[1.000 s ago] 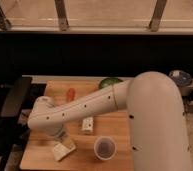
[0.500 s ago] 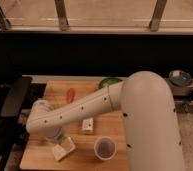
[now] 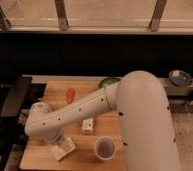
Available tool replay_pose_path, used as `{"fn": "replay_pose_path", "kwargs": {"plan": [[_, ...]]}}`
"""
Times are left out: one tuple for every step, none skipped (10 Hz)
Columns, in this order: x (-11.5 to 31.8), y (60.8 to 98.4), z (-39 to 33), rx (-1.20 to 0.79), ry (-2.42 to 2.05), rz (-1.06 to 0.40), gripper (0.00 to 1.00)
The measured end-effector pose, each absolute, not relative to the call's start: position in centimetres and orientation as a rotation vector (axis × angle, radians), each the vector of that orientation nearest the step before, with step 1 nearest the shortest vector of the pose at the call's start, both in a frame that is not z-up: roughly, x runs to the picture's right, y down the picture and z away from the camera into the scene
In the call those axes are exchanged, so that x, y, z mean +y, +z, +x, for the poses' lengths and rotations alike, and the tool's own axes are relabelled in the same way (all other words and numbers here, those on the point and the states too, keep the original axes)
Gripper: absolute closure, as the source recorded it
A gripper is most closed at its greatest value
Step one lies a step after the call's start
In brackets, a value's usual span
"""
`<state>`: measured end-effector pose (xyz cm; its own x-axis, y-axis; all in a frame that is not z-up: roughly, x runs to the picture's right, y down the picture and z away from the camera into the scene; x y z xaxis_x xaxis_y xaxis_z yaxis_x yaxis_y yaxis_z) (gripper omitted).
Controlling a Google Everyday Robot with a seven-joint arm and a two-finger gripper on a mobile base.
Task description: Place the white sponge in the ceramic bowl
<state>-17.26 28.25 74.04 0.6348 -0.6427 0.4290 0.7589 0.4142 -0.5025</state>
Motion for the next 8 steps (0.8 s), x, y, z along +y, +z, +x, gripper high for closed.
{"fn": "replay_pose_path", "kwargs": {"plan": [[28.4, 74.2, -17.2, -0.178, -0.886, -0.726, 0.35], [28.3, 74.0, -17.2, -0.185, -0.875, -0.723, 0.35], [28.1, 74.0, -16.5, -0.196, -0.816, -0.725, 0.35], [28.1, 74.0, -16.0, -0.2, -0.754, -0.73, 0.35], [28.1, 74.1, -15.5, -0.219, -0.664, -0.737, 0.35], [28.2, 74.2, -15.2, -0.238, -0.633, -0.741, 0.35], [28.3, 74.4, -14.6, -0.262, -0.599, -0.747, 0.35], [28.5, 74.7, -14.1, -0.275, -0.57, -0.753, 0.35]]}}
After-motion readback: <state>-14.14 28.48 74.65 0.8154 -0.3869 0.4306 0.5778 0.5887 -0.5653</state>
